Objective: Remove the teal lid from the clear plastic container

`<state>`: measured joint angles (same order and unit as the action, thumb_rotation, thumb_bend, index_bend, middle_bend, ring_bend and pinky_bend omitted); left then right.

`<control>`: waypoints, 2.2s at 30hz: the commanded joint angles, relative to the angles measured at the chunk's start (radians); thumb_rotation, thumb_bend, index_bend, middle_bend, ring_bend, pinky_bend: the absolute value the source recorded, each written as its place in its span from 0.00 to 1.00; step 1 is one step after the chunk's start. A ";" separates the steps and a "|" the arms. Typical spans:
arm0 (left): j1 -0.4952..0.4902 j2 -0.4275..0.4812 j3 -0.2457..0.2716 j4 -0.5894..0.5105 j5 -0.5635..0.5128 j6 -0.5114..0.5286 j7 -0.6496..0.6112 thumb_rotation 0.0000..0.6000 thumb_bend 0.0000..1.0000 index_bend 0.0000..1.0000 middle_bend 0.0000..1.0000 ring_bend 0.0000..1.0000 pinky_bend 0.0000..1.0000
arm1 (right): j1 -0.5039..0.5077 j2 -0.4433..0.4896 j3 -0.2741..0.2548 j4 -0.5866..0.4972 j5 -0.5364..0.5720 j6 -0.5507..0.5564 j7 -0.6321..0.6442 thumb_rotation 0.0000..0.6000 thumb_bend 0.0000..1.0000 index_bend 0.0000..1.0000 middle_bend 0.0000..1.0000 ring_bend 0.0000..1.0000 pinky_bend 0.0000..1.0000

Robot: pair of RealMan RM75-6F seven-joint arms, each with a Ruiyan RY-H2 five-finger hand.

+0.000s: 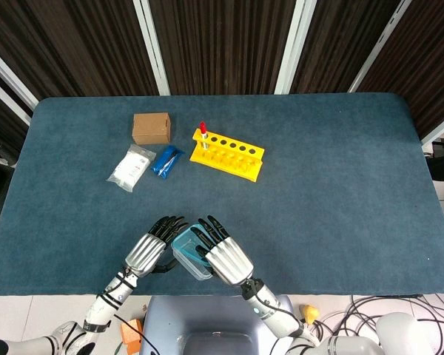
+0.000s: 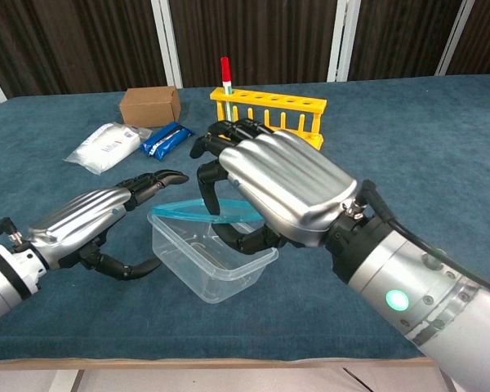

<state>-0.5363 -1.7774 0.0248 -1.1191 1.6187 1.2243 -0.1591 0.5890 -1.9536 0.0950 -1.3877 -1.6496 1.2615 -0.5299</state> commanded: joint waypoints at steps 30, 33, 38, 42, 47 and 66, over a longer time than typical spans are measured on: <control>0.075 0.166 -0.020 0.027 -0.077 0.021 -0.060 1.00 0.31 0.00 0.00 0.00 0.07 | -0.053 0.298 0.076 0.228 0.011 0.113 0.151 1.00 0.48 0.81 0.20 0.08 0.13; 0.083 0.179 -0.005 0.010 -0.063 0.024 -0.048 1.00 0.31 0.00 0.00 0.00 0.07 | -0.055 0.245 0.070 0.340 0.045 0.091 0.217 1.00 0.48 0.78 0.20 0.08 0.13; 0.094 0.189 0.006 -0.013 -0.045 0.043 -0.031 1.00 0.31 0.00 0.00 0.00 0.06 | -0.068 0.192 0.036 0.451 0.073 0.051 0.329 1.00 0.42 0.37 0.16 0.06 0.11; 0.100 0.202 0.012 -0.037 -0.036 0.050 -0.034 1.00 0.31 0.00 0.00 0.00 0.06 | -0.086 0.253 -0.014 0.346 0.113 -0.065 0.359 1.00 0.20 0.02 0.02 0.00 0.02; 0.112 0.242 0.027 -0.104 -0.017 0.067 -0.020 1.00 0.31 0.00 0.00 0.00 0.05 | -0.096 0.436 -0.064 0.050 0.151 -0.176 0.273 1.00 0.10 0.00 0.00 0.00 0.00; 0.253 0.569 0.095 -0.506 -0.065 0.161 0.262 1.00 0.31 0.00 0.00 0.00 0.03 | -0.421 0.874 -0.228 -0.392 0.062 0.249 0.180 1.00 0.07 0.00 0.00 0.00 0.00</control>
<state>-0.3307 -1.2561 0.1091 -1.5768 1.5829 1.3399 0.0473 0.3208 -1.1428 -0.0871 -1.7667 -1.5557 1.3065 -0.3937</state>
